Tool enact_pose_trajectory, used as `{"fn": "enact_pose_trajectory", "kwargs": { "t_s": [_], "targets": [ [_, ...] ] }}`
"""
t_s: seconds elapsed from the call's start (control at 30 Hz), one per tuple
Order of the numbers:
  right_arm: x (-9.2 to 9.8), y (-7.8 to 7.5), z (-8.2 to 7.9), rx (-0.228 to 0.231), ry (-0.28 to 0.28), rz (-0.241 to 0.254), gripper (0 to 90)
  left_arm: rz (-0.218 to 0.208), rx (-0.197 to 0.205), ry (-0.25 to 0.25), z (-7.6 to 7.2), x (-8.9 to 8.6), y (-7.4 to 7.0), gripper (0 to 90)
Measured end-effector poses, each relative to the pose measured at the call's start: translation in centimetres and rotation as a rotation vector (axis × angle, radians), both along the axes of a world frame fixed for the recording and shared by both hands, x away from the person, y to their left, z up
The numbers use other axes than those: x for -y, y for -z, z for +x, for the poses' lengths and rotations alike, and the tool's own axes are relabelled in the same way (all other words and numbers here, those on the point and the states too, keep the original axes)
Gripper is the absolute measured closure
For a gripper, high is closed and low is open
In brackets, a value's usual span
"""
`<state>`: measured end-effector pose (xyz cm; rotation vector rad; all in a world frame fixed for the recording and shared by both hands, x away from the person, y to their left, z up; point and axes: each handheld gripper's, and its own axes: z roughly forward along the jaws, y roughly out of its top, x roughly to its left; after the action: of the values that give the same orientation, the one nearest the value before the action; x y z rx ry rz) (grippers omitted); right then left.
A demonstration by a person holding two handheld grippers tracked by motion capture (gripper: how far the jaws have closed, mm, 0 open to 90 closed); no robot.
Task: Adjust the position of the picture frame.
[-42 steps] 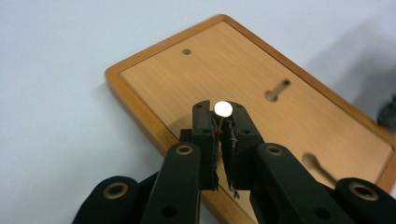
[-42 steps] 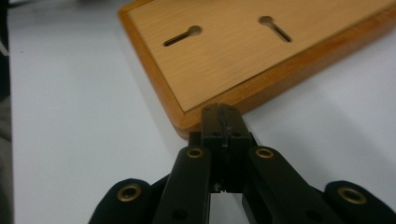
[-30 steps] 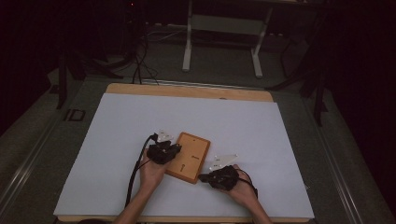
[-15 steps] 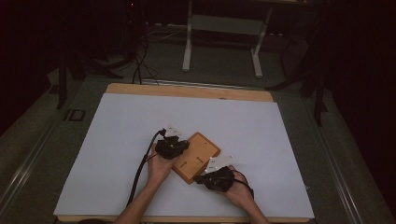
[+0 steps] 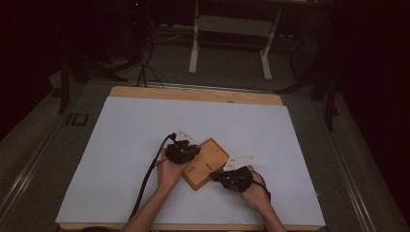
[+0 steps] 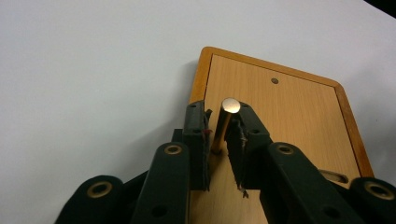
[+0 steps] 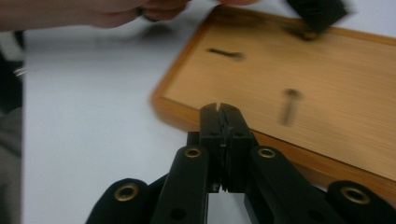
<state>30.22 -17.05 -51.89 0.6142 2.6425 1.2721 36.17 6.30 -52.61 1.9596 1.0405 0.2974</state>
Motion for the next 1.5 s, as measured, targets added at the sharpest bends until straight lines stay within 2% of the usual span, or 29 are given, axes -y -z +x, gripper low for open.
{"fn": "enact_pose_trajectory", "kwargs": {
  "t_s": [0.03, 0.1, 0.13, 0.17, 0.2, 0.23, 0.37, 0.53, 0.7, 0.77, 0.93, 1.0, 1.03, 1.13, 1.23, 1.5],
  "targets": [
    [0.0, 0.0, 0.0, 0.0, 0.0, 0.0, 87.9, -0.003, -0.005, -0.003, 0.0, 0.0, 0.0, 77.5],
    [1.2, -0.3, 0.6, 0.009, 0.05, 0.012, 87.1, -0.02, -0.024, -0.008, 0.1, 0.0, 0.1, 77.6],
    [1.2, -0.3, 0.6, 0.009, 0.05, 0.012, 87.1, -0.02, -0.024, -0.008, 0.1, 0.0, 0.1, 80.0],
    [1.5, -0.3, 0.7, 0.012, 0.064, 0.014, 86.4, -0.072, -0.06, -0.007, 0.2, -0.1, 0.3, 80.0],
    [1.5, -0.3, 0.7, 0.012, 0.064, 0.014, 86.4, -0.072, -0.06, -0.007, 0.2, -0.1, 0.3, 81.1],
    [2.0, -0.5, 0.9, 0.021, 0.088, 0.013, 85.9, -0.083, -0.067, -0.006, 0.3, -0.3, 0.3, 81.1],
    [3.1, -1.0, 1.2, 0.042, 0.138, 0.033, 85.9, -0.089, -0.061, 0.018, 0.5, -0.6, 0.4, 82.6],
    [3.8, -1.4, 1.4, 0.051, 0.166, 0.051, 85.9, -0.097, -0.047, 0.084, 0.6, -0.9, 0.5, 83.6],
    [4.3, -1.7, 1.5, 0.06, 0.197, 0.064, 86.0, -0.057, -0.003, 0.178, 0.3, -0.3, 0.5, 84.1],
    [4.5, -1.7, 1.6, 0.062, 0.215, 0.064, 86.2, -0.065, 0.007, 0.216, 0.2, -0.2, 0.6, 84.2],
    [5.1, -1.3, 2.0, 0.051, 0.258, 0.055, 87.6, -0.08, 0.018, 0.251, 0.2, -0.2, 0.4, 84.4],
    [5.2, -0.8, 2.2, 0.038, 0.276, 0.025, 88.3, -0.089, 0.017, 0.274, 0.3, -0.2, 0.2, 84.5],
    [5.2, -0.8, 2.2, 0.038, 0.276, 0.025, 88.3, -0.09, 0.016, 0.287, 0.3, -0.2, 0.0, 84.5],
    [5.2, -0.6, 2.4, 0.036, 0.297, 0.013, 89.1, -0.064, 0.029, 0.315, 0.4, 0.1, -0.4, 84.4],
    [5.4, -0.5, 2.4, 0.035, 0.328, -0.001, 89.3, -0.056, 0.027, 0.341, 0.6, 0.2, -0.5, 84.5],
    [5.1, 0.0, 2.4, 0.012, 0.322, -0.03, 89.7, -0.046, 0.034, 0.358, 1.2, 0.2, -0.8, 84.4]
  ]
}}
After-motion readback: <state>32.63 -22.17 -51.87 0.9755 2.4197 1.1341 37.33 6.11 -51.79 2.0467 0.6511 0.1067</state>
